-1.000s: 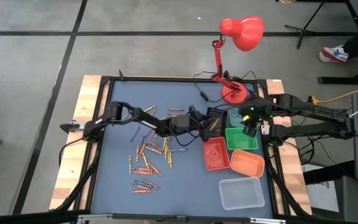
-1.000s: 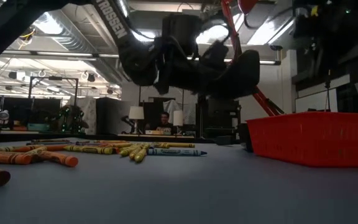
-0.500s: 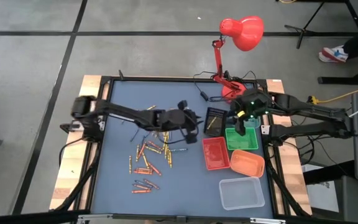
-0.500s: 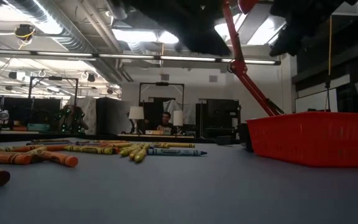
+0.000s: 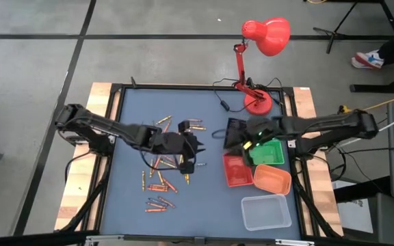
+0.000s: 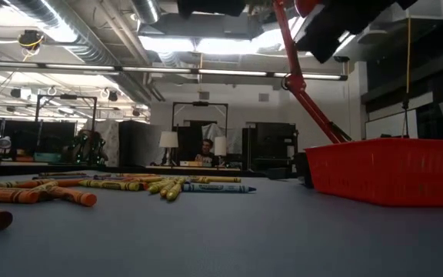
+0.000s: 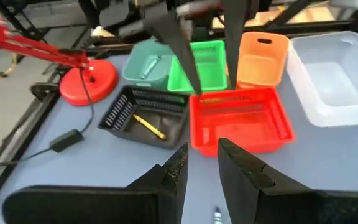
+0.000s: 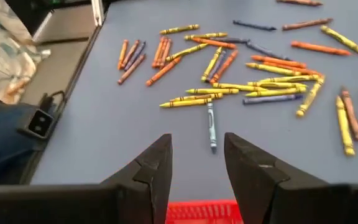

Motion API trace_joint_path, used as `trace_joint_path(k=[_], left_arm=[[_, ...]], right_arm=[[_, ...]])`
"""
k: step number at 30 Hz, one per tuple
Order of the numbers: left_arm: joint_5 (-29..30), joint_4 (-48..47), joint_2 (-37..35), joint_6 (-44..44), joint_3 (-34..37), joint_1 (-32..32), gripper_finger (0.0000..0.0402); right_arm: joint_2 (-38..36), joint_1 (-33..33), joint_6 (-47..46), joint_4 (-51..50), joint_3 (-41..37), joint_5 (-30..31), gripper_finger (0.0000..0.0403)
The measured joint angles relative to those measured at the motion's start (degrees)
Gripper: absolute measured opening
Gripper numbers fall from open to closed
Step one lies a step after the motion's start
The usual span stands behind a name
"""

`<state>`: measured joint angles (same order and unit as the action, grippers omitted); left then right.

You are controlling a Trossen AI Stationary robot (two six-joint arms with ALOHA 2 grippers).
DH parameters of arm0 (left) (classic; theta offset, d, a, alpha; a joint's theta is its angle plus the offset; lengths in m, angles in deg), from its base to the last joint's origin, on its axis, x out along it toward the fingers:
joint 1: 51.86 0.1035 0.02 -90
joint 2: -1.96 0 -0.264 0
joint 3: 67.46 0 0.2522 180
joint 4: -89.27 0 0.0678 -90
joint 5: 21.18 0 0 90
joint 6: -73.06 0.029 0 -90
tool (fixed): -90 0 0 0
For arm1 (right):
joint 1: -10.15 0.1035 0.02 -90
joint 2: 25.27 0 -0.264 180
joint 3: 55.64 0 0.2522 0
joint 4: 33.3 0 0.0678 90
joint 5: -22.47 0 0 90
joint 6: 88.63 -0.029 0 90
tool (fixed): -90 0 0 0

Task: Sort crayons
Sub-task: Put the dark blue crayon into the blue bin

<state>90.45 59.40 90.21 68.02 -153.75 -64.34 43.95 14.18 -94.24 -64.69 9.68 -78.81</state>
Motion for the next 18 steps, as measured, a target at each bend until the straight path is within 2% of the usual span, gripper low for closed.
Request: trace_joint_path(k=[7,11,18], left_arm=[[-1.02,-3.0,-0.02,-6.2,0.0,-1.9,0.0073],[-3.21,-8.4,-0.02,-12.92,0.04,-3.36,0.0073],[-3.15,-14.63,-0.02,-20.29,0.04,-7.46,0.0073]], right_arm=[[10.61,4.23,0.05,7.6,-0.02,6.95,0.0145],[16.75,4.38,0.03,11.35,-0.02,7.19,0.0145],[25.94,4.2,0.05,17.4,0.0,7.23,0.0145]])
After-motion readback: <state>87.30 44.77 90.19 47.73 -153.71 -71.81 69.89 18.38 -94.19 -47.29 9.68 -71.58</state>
